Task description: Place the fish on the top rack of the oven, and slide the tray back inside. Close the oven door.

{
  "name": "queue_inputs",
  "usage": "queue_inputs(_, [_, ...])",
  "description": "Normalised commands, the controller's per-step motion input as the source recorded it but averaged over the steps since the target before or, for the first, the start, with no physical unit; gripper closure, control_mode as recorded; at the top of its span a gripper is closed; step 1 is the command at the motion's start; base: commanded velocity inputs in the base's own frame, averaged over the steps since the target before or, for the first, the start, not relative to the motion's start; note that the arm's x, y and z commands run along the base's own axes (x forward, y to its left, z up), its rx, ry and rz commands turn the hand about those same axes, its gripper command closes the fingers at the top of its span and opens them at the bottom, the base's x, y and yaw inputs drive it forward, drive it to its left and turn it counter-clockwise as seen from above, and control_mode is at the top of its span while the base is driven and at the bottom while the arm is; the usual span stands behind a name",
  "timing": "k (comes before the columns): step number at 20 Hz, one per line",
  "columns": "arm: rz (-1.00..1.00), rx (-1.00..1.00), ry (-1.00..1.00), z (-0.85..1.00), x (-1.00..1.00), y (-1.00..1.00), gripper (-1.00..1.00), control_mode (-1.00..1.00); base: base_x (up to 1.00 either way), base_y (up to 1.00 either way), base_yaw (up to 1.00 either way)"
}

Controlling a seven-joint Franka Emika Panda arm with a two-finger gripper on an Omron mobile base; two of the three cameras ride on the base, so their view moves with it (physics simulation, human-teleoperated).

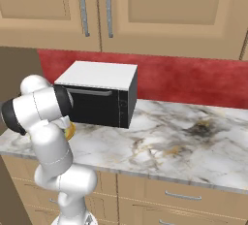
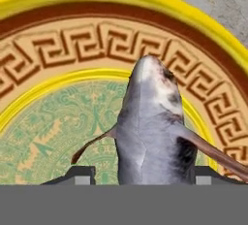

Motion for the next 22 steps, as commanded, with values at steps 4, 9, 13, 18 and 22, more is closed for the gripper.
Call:
queue_inputs(4, [0.00,0.00,-0.05,0.27,-0.21,-0.04,1.00,-1.00,0.00,0.00,0.00])
queue_inputs(9, [0.00,0.00,-0.14,0.68,-0.52,-0.09,1.00,-1.00,0.00,0.00,0.00])
queue_inputs(13, [0.00,0.00,-0.25,0.55,-0.75,-0.22,1.00,-1.00,0.00,0.00,0.00])
queue_inputs(18, [0.00,0.06,-0.29,0.94,-0.50,-0.65,1.00,-1.00,0.00,0.00,0.00])
queue_inputs(22, [0.00,0.18,-0.25,0.95,-0.38,-0.86,1.00,-1.00,0.00,0.00,0.00])
